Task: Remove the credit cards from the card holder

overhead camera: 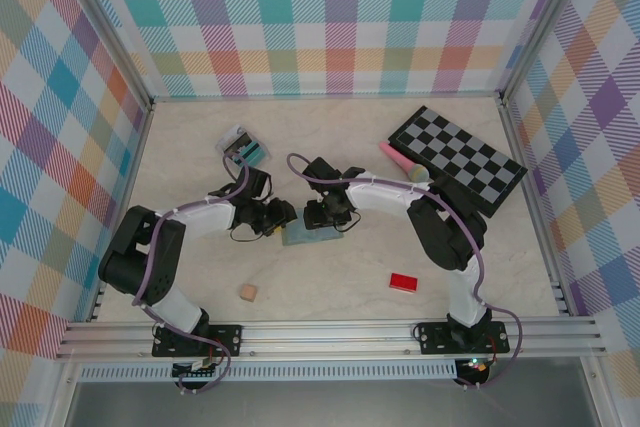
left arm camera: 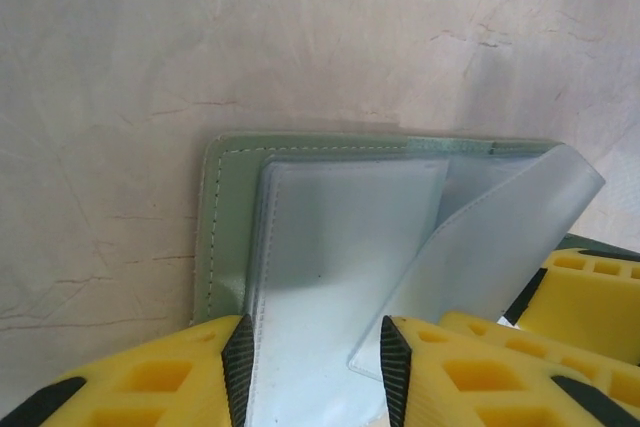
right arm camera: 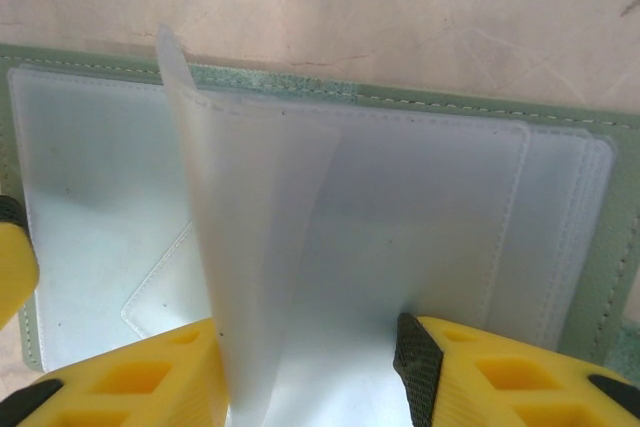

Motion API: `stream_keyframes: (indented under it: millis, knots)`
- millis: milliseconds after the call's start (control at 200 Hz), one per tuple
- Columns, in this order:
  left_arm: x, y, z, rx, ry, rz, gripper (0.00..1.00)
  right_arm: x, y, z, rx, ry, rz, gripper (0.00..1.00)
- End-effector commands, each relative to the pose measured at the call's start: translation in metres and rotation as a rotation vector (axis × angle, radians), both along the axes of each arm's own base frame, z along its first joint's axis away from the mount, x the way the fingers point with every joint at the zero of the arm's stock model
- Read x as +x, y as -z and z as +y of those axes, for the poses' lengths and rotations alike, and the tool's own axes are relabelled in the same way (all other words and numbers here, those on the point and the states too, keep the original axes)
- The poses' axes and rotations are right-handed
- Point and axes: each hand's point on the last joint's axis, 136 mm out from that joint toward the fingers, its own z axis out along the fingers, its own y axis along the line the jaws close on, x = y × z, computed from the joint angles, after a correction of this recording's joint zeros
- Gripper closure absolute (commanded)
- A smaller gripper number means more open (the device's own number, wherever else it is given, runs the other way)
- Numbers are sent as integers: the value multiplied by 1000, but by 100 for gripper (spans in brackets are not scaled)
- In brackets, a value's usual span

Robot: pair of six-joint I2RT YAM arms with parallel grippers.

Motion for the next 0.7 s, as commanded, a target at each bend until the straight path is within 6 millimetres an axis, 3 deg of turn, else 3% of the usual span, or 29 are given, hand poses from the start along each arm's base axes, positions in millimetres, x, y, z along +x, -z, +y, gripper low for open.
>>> stream_keyframes:
  millis: [0,385,695]
  knots:
    - [2,-5,-11,-15,36,-8,60,-21,39,-24,-107,11,107,50]
    - [3,-6,-17,-36,42,-7,70,-22,39,-24,-108,12,110,51]
    - [2,-2,-28,-82,71,16,69,-22,39,-24,-106,13,110,52]
